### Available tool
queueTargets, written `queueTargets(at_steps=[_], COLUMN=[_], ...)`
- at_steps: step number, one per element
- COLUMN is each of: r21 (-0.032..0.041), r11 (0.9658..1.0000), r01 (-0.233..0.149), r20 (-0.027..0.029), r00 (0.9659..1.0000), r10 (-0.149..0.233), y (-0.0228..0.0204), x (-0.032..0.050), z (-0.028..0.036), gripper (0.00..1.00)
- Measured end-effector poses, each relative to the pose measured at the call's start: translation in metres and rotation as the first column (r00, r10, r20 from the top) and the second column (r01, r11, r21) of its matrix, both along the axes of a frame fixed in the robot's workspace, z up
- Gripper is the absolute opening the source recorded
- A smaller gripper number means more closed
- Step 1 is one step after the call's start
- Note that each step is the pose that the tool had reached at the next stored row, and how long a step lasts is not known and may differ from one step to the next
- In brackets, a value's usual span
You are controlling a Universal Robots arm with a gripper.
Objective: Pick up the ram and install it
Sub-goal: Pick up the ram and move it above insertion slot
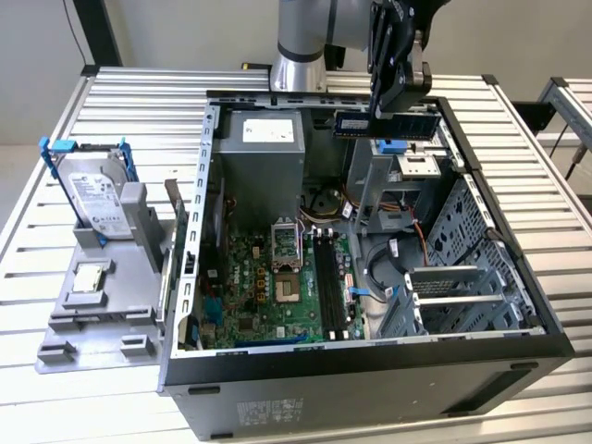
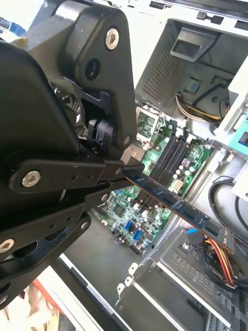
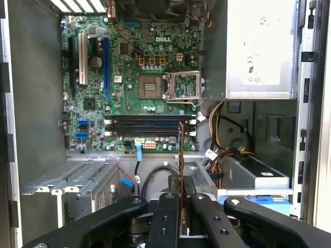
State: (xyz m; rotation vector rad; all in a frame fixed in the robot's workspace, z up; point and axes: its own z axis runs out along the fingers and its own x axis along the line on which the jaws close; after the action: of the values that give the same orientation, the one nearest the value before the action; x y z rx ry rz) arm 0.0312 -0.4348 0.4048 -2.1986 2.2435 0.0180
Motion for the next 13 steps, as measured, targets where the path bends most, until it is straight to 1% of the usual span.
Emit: queueTargets(at_steps=[9, 11, 13], r21=[0.0000, 0.0000, 0.0000], r11=[1.0000, 1.0000, 0.9997], r01=[0.001, 0.007, 0.024], r20=[0.0000, 0.0000, 0.0000], r00=[1.0000, 1.0000, 0.9997], r10=[-0.001, -0.007, -0.024], y=[0.0000, 0.0000, 0.0000], x=[0.0000, 0.0000, 0.0000], z=[-0.0001, -0.0001, -0.0001], gripper=[0.00, 0.00, 0.00])
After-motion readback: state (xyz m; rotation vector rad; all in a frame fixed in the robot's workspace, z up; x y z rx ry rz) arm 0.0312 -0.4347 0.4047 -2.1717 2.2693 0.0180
